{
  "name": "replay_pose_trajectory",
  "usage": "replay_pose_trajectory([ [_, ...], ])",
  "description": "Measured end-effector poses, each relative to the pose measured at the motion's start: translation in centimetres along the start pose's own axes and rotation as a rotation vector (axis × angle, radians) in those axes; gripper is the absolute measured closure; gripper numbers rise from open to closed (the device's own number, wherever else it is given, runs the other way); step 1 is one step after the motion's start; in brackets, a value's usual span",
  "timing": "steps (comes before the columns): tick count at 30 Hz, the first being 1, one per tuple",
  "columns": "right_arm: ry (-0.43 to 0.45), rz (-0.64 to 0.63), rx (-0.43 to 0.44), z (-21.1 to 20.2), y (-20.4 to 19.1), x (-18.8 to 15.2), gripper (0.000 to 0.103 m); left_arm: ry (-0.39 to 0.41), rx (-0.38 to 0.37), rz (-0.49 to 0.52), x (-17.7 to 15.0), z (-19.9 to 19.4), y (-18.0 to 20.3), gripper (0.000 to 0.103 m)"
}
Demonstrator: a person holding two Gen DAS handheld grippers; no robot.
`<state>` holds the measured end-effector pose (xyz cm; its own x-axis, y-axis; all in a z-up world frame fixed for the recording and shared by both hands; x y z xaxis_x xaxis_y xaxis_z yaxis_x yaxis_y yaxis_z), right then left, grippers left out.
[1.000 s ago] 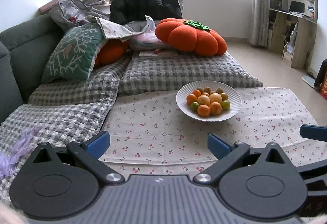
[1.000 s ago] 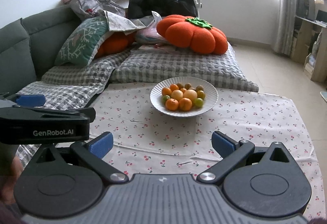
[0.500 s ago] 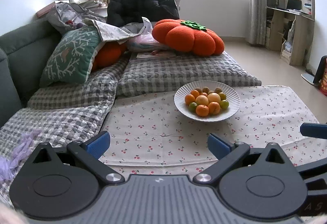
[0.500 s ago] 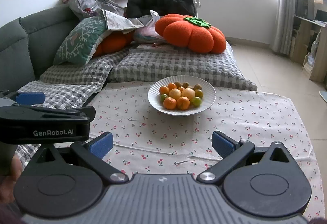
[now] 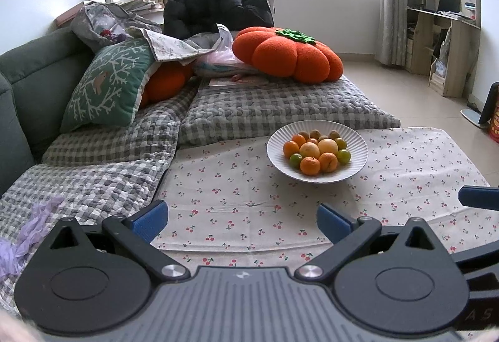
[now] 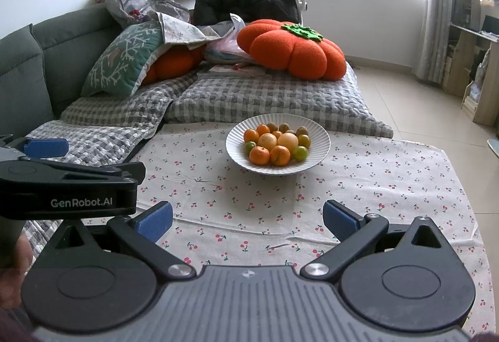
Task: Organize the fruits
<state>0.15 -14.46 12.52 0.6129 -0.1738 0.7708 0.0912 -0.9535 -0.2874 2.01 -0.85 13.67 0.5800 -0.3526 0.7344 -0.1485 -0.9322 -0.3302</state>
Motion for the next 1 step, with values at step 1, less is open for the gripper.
replay_pose_trajectory([
  [1, 0.001, 0.000, 0.000, -0.01, -0.01, 0.00, 0.000, 0.000, 0.000, 0.000, 0.00, 0.00, 0.00, 0.008],
])
Point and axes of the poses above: each gripper's, at about its wrist camera, not at the fingertips, and z roughly the way its jaws point, y to its right, x to its top, the point moved 8 cm from there along z, roughly the way its jaws point, and after that the axes turned 14 degrees about z, right-handed, at the moved point
